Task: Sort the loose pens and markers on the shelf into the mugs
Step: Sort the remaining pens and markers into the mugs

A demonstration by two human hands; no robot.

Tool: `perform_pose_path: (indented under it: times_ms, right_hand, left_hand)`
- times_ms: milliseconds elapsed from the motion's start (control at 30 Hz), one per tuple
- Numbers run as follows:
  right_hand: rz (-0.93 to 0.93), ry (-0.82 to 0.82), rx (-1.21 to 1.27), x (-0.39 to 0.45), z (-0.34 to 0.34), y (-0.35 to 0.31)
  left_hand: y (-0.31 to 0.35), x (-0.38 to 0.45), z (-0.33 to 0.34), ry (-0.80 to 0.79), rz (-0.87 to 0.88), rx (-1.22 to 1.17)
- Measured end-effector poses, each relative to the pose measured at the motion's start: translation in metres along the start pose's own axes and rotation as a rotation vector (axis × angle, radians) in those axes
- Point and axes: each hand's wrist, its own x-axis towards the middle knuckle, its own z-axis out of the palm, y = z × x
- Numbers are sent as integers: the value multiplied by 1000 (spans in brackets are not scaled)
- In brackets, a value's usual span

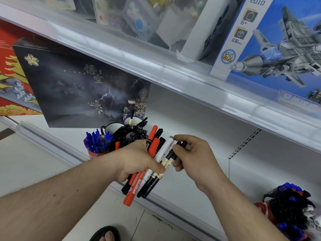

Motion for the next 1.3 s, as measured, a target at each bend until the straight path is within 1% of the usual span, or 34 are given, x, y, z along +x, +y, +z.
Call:
perform_pose_path:
  times_ms: [67,133,200,267,367,433,500,700,767,867,933,1000,1067,1100,1133,1167,1200,1233,1267,1300]
  right_hand:
    - [-14,36,93,8,1,2]
    - [-49,181,224,23,-1,7]
    - [-99,324,285,43,2,13]
    - [-158,401,209,66,14,19]
    - [-256,437,62,115,42,26]
    - [-328,444,-49,153,60,30]
    - [-392,420,-234,187,78,35]
    - [-513,180,-650,250,128,56]
    - [-494,98,-750,263,140,65]
    - [-439,18,-917,277,153,77]
    - [-359,-54,-1065,284,157,84]
    - [-238,-152,-1180,290,157,91]
    - [-94,-255,-1200,293,153,89]
    - [-62,-302,-1201,292,150,86]
    - [-57,-332,-1213,289,146,81]
    - [-82,-327,-1212,285,142,75]
    - [-138,-274,-1171,277,136,66]
    - [-199,-170,-1065,267,132,55]
    - [-238,-54,-876,254,127,44]
    - [-229,27,-628,236,122,31]
  left_hand:
    - [0,1,-12,89,-7,-31]
    - [-2,2,-33,233,-11,-87]
    - [-5,1,-56,379,-7,-155]
    - [-8,0,-75,465,-13,-234]
    - [-10,-1,-87,520,-13,-318]
    - [-11,2,-91,519,-10,-341]
    - [-14,7,-97,532,-10,-364]
    - [-29,17,-111,508,-7,-397]
    - [-33,20,-113,474,0,-400]
    - [-35,22,-115,409,34,-391]
    - [-34,23,-115,398,52,-387]
    - [-31,23,-113,379,83,-388]
    - [-28,22,-111,353,122,-372]
    - [-26,22,-109,337,137,-361]
    - [-25,21,-106,320,150,-351]
    - [-23,20,-104,303,159,-348]
    - [-21,20,-101,288,165,-350]
    - [-19,19,-99,274,171,-356]
    - [-17,18,-96,252,172,-362]
    - [-14,16,-93,223,170,-361]
